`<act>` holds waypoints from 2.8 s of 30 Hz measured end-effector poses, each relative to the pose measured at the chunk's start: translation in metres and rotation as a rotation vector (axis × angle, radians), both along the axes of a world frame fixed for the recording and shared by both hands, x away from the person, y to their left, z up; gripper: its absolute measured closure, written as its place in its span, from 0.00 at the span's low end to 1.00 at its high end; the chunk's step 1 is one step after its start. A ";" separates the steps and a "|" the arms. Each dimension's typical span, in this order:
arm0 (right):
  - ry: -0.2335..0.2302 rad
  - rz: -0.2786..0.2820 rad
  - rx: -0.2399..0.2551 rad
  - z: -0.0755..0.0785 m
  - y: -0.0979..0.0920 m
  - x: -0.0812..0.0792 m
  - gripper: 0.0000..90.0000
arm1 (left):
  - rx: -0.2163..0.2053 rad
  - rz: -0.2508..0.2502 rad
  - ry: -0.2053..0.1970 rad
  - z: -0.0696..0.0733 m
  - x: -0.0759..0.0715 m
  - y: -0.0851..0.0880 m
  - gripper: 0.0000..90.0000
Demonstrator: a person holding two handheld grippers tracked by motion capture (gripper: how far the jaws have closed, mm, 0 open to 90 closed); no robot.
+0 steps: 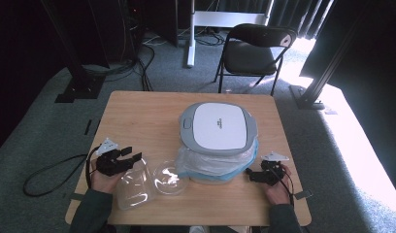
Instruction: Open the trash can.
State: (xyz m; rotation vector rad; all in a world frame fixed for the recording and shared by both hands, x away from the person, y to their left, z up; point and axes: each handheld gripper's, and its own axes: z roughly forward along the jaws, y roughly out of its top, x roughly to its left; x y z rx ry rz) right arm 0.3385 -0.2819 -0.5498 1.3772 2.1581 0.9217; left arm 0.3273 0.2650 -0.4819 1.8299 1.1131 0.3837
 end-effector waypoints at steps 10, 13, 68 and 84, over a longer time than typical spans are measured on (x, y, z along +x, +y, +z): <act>0.000 -0.002 0.000 0.000 0.000 0.000 0.12 | -0.018 -0.002 -0.016 0.006 -0.002 0.000 0.50; 0.000 -0.002 0.000 0.000 0.000 0.000 0.12 | -0.015 -0.009 -0.020 0.007 -0.002 -0.003 0.50; -0.001 -0.008 0.000 0.000 0.001 0.000 0.12 | 0.020 -0.348 -0.205 0.113 0.021 -0.084 0.83; -0.001 -0.009 0.001 0.000 0.001 0.000 0.12 | 0.060 -0.434 -0.240 0.145 0.029 -0.115 1.00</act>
